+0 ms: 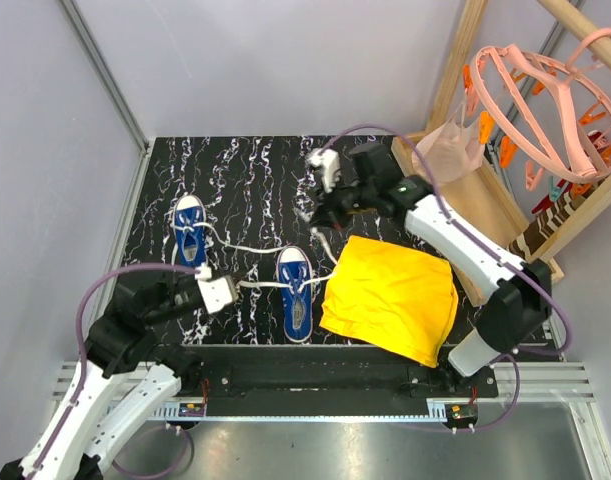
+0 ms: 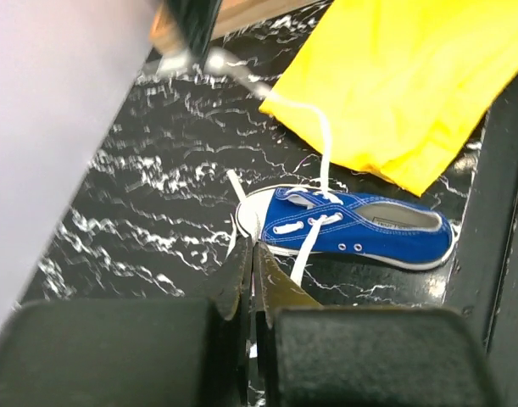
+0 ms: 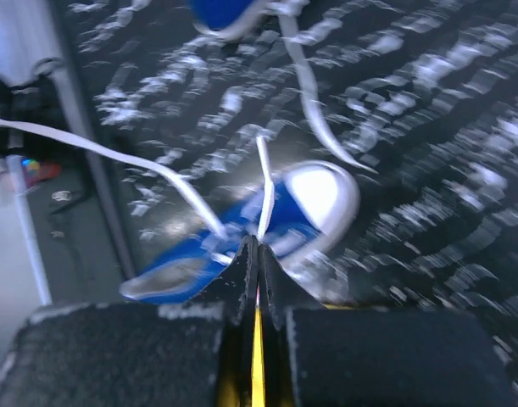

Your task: Tie the shoes

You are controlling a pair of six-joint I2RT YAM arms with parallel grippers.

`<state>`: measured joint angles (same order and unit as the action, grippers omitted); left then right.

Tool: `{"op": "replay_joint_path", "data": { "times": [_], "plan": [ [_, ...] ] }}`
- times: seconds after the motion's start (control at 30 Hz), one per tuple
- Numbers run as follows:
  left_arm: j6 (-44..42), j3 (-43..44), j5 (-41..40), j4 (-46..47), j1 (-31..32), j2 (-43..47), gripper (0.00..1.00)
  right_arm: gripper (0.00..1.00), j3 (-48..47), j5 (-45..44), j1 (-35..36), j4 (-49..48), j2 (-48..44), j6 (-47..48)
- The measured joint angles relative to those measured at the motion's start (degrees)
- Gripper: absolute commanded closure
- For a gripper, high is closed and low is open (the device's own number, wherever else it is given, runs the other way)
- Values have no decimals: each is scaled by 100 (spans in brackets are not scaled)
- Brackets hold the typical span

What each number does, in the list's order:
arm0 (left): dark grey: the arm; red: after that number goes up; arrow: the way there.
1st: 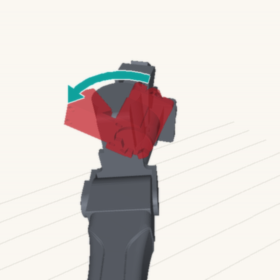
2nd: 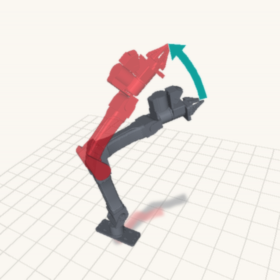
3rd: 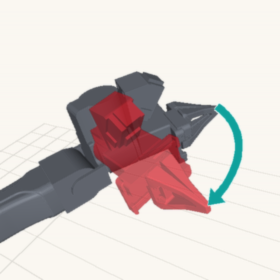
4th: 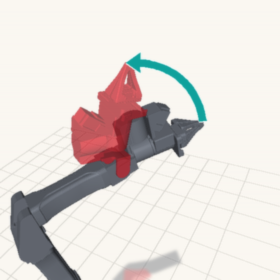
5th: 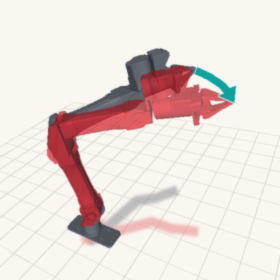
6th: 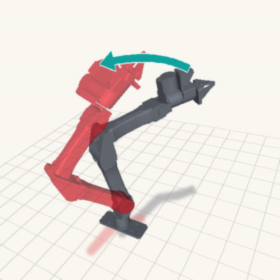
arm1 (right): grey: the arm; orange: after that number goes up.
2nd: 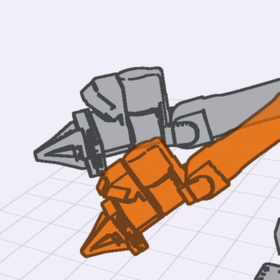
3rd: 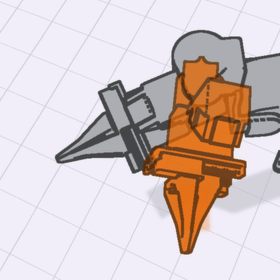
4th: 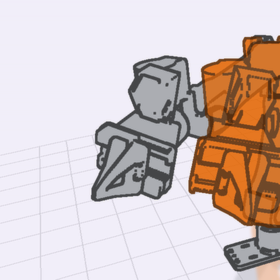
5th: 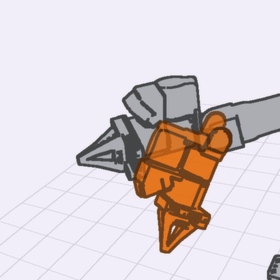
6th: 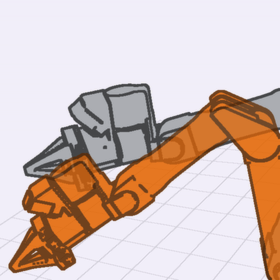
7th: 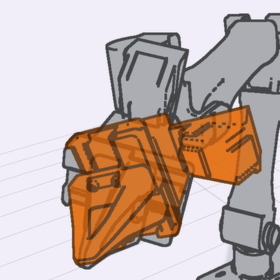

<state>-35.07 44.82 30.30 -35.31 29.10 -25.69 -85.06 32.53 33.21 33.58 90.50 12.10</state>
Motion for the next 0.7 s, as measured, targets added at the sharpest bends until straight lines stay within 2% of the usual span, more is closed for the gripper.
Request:
{"op": "replay_joint_path", "data": {
  "times": [0.2, 0.37, 0.57, 0.7],
  "plan": [
    [-918, -83, 420, -726, 0, 629, 100, 100, -463, 400, 1318, -557, 938, -452],
    [-1447, -120, 776, -1408, 0, 999, 100, 100, -949, 540, 2074, -848, 1886, -695],
    [-1770, -251, 988, -1952, 0, 1283, 100, 100, -1314, 640, 2636, -1196, 2627, -837],
    [-1810, -354, 1034, -2203, 0, 1388, 100, 100, -1316, 658, 2756, -1287, 2889, -894]
  ]
}}
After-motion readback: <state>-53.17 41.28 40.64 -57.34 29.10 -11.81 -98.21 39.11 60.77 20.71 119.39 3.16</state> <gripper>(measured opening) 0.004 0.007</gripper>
